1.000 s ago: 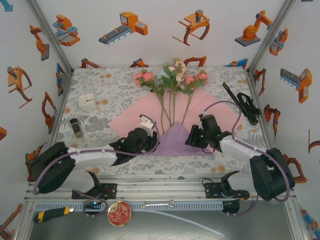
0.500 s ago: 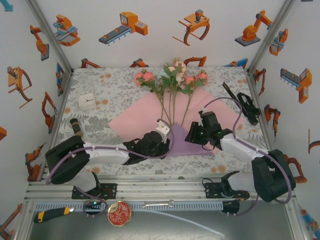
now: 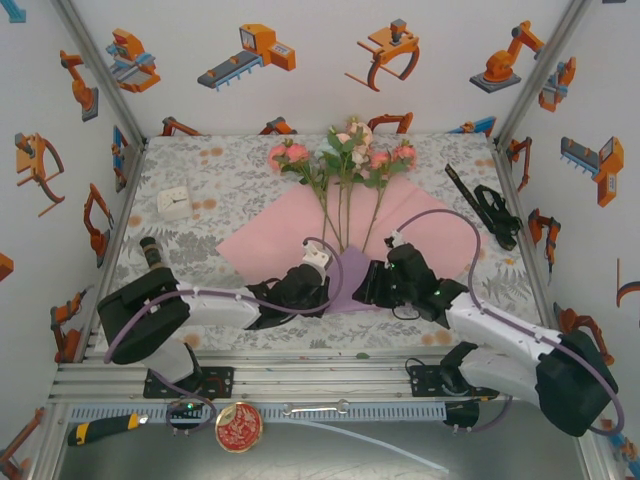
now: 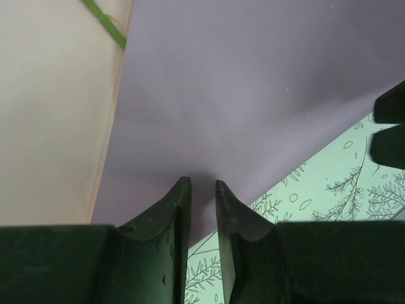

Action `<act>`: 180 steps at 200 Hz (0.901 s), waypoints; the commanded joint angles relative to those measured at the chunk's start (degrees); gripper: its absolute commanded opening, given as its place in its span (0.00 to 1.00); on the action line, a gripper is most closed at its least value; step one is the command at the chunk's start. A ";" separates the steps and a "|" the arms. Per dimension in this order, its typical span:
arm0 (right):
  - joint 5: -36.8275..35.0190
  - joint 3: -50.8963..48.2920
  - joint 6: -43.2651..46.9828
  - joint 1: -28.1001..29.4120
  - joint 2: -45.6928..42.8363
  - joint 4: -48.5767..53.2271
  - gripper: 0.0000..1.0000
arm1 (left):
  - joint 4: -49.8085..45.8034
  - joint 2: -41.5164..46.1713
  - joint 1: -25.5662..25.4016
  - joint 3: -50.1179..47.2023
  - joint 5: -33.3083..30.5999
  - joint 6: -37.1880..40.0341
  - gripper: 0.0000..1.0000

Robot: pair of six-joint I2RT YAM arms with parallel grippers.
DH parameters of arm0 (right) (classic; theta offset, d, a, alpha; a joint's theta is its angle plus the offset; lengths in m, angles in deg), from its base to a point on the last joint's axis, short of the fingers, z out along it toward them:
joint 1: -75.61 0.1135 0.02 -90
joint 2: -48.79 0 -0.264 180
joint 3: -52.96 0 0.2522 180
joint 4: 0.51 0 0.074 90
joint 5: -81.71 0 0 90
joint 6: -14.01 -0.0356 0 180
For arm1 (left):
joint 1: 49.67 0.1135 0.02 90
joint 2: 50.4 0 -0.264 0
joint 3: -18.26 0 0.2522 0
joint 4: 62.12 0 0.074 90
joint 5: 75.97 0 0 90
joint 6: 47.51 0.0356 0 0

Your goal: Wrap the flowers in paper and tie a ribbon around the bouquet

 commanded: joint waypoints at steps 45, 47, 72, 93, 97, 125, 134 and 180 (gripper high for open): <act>-18.56 0.41 -1.49 -0.56 -1.00 15.49 0.44 | -7.27 11.21 0.55 -5.90 -7.96 -5.77 0.28; -18.87 0.28 -1.53 -0.60 -1.36 15.81 0.44 | -7.48 11.51 0.63 -6.05 -8.09 -5.83 0.28; -23.20 -1.89 -2.30 -2.21 -5.75 19.77 0.44 | -9.99 12.85 1.89 -7.73 -8.41 -6.81 0.28; -23.72 -3.40 -2.14 -6.02 -8.75 21.62 0.45 | -12.52 13.25 2.83 -9.04 -8.47 -8.78 0.27; -23.46 -3.64 -2.19 -6.63 -9.25 21.58 0.45 | -13.02 13.61 2.94 -9.39 -8.49 -9.23 0.27; -22.66 -2.81 -0.70 -8.55 -11.41 23.10 0.46 | -13.97 17.62 3.62 -11.64 -8.95 -11.14 0.28; -22.29 -1.87 0.42 -8.55 -12.04 23.36 0.46 | -14.40 19.17 3.76 -11.66 -9.26 -11.04 0.29; -15.02 6.03 7.21 -7.76 -13.92 23.19 0.48 | -20.01 28.57 6.01 -8.86 -11.12 -9.34 0.50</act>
